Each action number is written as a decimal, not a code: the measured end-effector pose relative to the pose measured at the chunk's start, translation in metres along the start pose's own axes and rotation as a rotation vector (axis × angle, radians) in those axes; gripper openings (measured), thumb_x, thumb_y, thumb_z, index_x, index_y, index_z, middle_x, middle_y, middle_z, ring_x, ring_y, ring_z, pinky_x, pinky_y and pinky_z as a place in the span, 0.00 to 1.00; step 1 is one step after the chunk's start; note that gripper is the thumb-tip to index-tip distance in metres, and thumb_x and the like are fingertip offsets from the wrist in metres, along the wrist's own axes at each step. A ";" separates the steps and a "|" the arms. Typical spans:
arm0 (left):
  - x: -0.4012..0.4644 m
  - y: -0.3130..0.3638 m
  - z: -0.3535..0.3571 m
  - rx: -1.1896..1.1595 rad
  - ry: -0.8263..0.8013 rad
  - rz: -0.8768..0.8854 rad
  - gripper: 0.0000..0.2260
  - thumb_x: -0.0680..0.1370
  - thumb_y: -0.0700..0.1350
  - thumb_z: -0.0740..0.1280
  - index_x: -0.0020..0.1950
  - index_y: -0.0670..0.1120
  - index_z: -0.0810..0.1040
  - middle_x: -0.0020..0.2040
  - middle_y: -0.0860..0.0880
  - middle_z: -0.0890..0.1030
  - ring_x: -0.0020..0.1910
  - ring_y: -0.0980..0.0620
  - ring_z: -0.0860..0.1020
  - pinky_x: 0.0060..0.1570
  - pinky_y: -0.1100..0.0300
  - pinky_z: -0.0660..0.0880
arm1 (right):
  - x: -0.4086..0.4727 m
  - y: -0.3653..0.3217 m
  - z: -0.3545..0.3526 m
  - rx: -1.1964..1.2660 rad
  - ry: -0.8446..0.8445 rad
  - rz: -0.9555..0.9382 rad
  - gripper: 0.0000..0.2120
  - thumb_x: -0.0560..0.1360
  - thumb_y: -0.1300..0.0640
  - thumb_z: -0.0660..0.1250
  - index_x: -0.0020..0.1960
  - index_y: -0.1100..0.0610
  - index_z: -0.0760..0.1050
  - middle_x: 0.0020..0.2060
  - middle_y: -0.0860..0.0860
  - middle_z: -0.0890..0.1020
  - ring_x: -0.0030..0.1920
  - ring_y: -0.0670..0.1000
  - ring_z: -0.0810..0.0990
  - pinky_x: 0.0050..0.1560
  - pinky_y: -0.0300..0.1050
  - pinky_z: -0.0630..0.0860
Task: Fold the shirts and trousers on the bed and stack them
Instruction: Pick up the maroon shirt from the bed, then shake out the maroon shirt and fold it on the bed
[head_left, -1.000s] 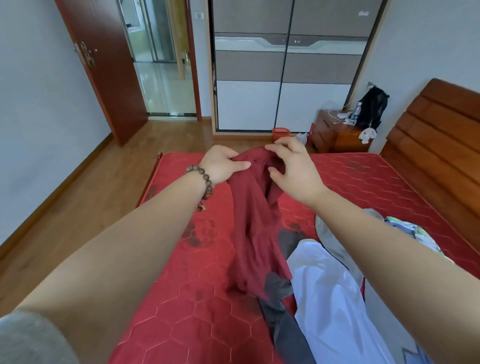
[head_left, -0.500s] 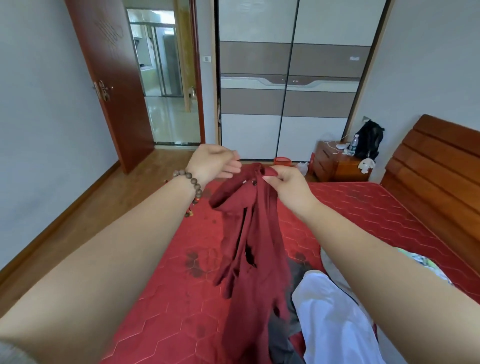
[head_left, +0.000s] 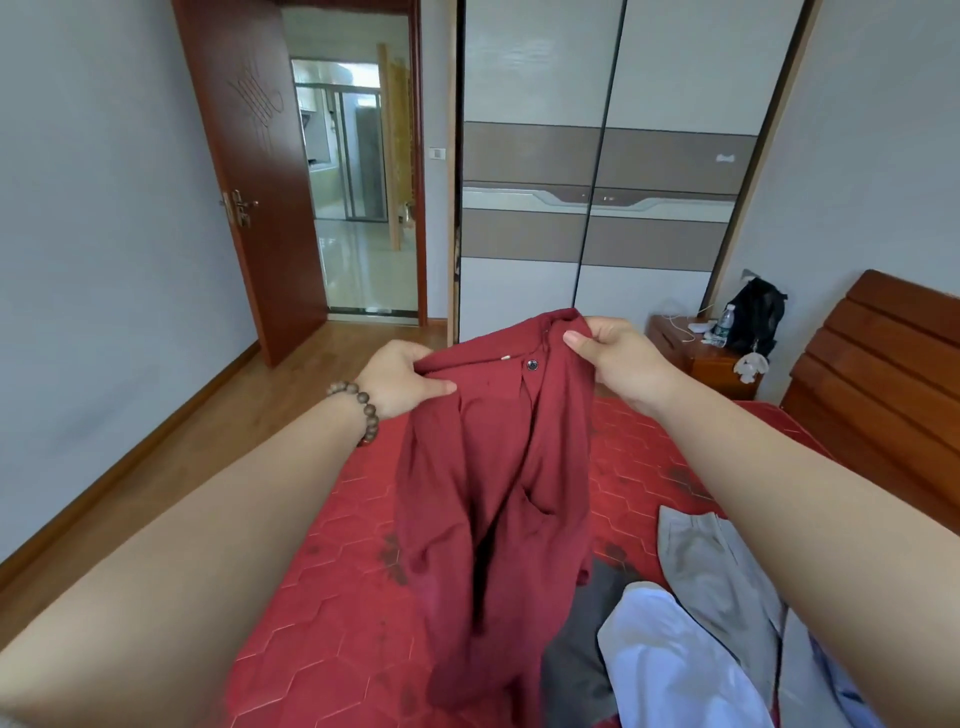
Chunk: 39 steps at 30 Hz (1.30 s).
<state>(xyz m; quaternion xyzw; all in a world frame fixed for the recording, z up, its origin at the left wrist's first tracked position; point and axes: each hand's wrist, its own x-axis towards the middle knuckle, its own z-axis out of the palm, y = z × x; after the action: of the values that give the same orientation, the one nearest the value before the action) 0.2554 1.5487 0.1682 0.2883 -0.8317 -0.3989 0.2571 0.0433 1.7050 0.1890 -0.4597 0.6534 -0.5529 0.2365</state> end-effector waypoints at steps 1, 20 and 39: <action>0.002 0.001 -0.005 -0.057 0.021 0.018 0.06 0.72 0.38 0.74 0.46 0.47 0.83 0.42 0.53 0.84 0.39 0.60 0.82 0.47 0.66 0.77 | 0.001 0.001 -0.002 -0.024 0.021 -0.003 0.11 0.81 0.60 0.60 0.44 0.54 0.79 0.37 0.49 0.84 0.39 0.48 0.81 0.47 0.47 0.79; 0.005 0.035 -0.058 -0.220 0.201 0.184 0.06 0.81 0.34 0.60 0.52 0.39 0.75 0.30 0.59 0.81 0.31 0.65 0.79 0.35 0.72 0.74 | 0.017 -0.044 0.006 -0.138 -0.045 -0.117 0.08 0.74 0.67 0.69 0.42 0.61 0.70 0.41 0.57 0.79 0.25 0.37 0.76 0.25 0.29 0.69; 0.012 0.016 -0.086 -0.073 0.352 0.215 0.09 0.78 0.40 0.67 0.37 0.46 0.75 0.35 0.48 0.78 0.33 0.59 0.74 0.42 0.61 0.73 | 0.032 -0.035 -0.007 -0.091 0.079 -0.242 0.10 0.77 0.62 0.67 0.37 0.57 0.76 0.28 0.46 0.82 0.31 0.44 0.77 0.37 0.40 0.74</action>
<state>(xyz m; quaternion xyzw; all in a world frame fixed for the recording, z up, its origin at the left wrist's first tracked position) 0.2989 1.5041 0.2304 0.2536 -0.7850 -0.3424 0.4496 0.0351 1.6822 0.2302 -0.5233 0.6262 -0.5651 0.1211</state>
